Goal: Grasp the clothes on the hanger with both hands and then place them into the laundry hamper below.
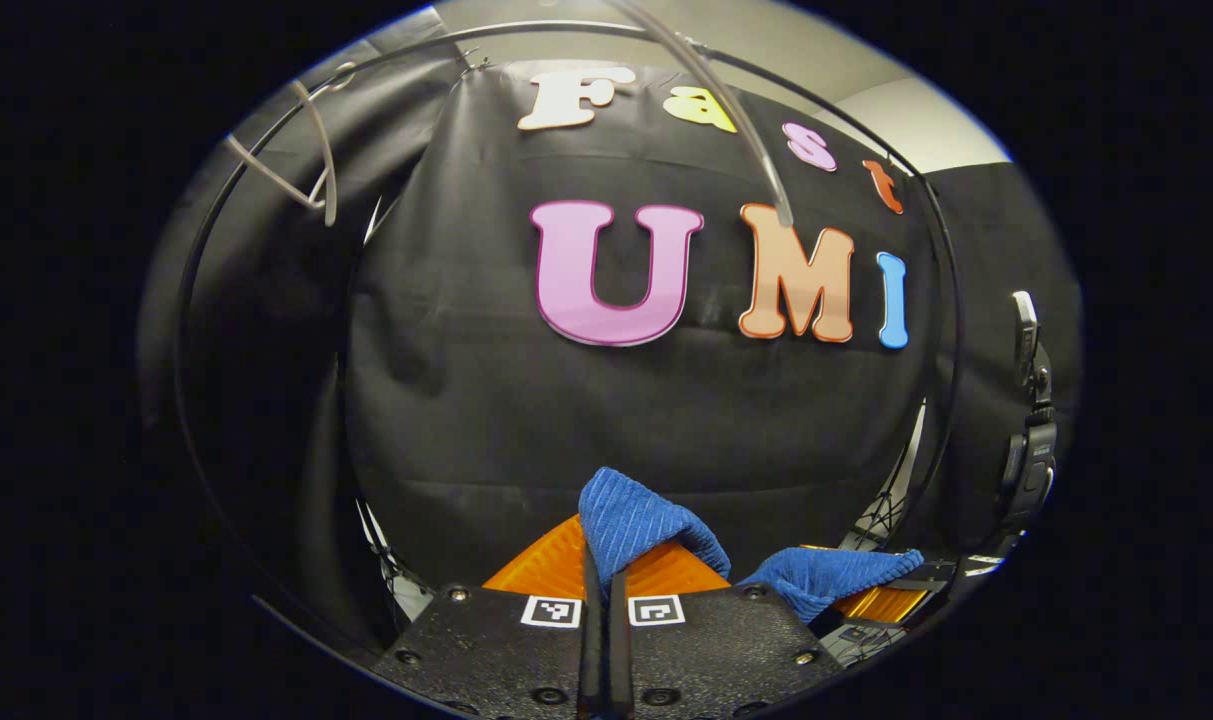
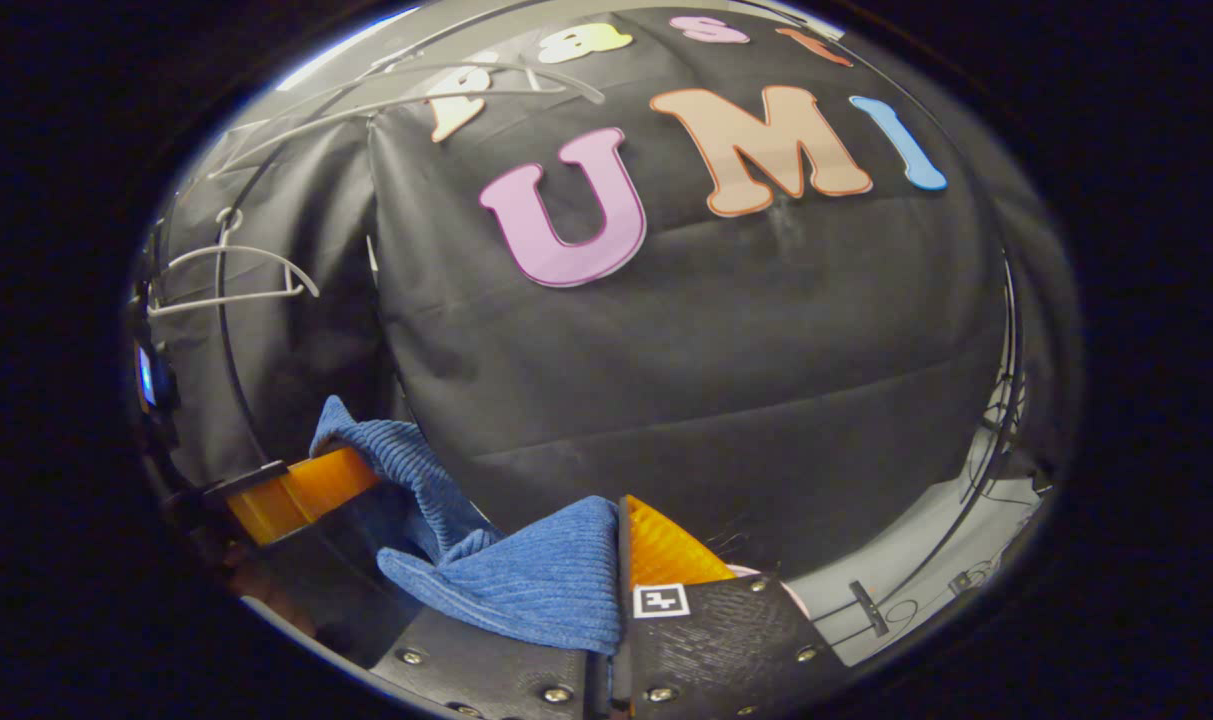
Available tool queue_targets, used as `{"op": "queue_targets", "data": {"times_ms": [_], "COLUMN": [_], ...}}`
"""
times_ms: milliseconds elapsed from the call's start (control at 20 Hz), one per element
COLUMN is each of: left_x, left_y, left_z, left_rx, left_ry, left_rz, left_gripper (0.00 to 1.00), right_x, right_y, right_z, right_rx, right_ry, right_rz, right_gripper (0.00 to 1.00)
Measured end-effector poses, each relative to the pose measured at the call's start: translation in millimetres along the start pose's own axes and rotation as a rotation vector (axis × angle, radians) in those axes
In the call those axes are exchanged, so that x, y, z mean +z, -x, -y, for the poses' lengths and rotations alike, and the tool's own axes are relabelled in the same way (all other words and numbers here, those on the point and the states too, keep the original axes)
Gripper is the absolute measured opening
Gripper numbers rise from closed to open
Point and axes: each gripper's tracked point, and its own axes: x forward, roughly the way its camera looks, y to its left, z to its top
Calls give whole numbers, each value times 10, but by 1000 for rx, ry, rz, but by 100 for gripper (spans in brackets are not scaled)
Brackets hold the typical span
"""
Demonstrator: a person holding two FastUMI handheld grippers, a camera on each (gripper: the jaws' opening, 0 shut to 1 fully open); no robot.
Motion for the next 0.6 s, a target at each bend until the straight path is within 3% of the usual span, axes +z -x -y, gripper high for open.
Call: {"op": "queue_targets", "data": {"times_ms": [350, 600], "left_x": [-1019, -1777], "left_y": [-223, -247], "left_z": [-121, -278], "left_rx": [26, 54], "left_ry": [13, 21], "left_rz": [-190, -382], "left_gripper": [3, 4], "right_x": [-509, -797], "right_y": [-132, -39], "right_z": [523, 751], "right_rx": [-181, -280], "right_ry": [134, 130], "right_rz": [-44, -121], "right_gripper": [6, 8]}}
